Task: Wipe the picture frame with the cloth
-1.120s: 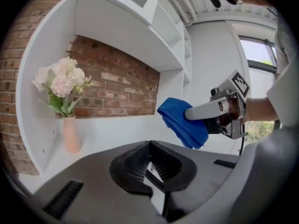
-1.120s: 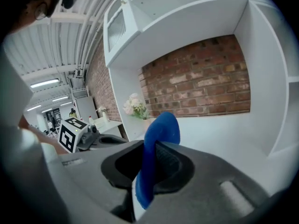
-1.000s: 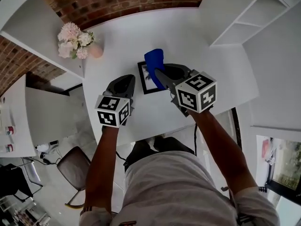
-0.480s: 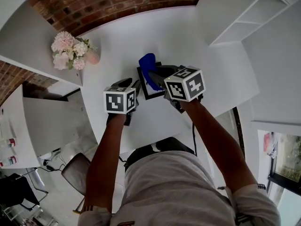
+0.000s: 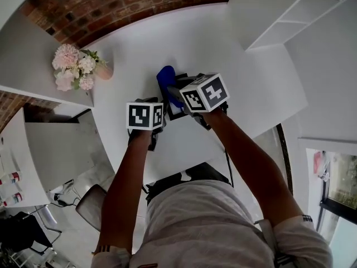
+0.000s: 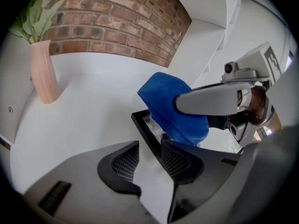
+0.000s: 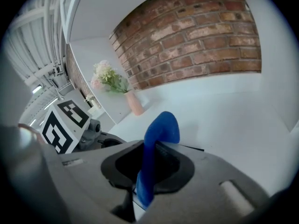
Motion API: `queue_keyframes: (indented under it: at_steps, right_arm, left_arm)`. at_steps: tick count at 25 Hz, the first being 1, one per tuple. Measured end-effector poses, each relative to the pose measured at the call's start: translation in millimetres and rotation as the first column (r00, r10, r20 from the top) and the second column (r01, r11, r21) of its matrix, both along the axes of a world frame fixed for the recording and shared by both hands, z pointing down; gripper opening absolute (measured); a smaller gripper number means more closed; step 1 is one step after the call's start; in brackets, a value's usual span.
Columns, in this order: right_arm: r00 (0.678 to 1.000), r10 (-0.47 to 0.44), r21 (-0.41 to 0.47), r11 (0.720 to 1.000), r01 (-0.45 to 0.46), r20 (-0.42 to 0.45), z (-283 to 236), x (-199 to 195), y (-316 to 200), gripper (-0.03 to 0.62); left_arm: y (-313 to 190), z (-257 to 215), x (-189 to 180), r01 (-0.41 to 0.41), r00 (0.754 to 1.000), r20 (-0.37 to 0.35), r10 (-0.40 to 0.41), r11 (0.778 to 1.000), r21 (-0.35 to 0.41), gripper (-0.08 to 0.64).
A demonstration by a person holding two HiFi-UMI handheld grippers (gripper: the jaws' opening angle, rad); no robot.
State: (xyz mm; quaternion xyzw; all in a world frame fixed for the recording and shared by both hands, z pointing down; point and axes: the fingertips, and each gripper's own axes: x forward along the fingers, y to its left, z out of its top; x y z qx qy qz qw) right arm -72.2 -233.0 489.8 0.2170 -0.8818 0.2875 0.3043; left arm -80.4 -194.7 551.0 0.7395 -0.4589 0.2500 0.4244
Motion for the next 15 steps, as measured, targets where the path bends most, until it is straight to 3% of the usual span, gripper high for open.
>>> queue_keyframes:
  at_steps: [6, 15]
  right_arm:
    - [0.999, -0.012, -0.05, 0.999, 0.01, -0.04, 16, -8, -4, 0.049]
    - [0.988, 0.014, -0.081, 0.996, -0.027, -0.155, 42, 1, -25, 0.049]
  left_arm:
    - [-2, 6, 3, -0.008, 1.0, 0.012, 0.008, 1.0, -0.029, 0.14]
    - [-3, 7, 3, 0.024, 0.999, -0.038, -0.025, 0.999, -0.039, 0.14]
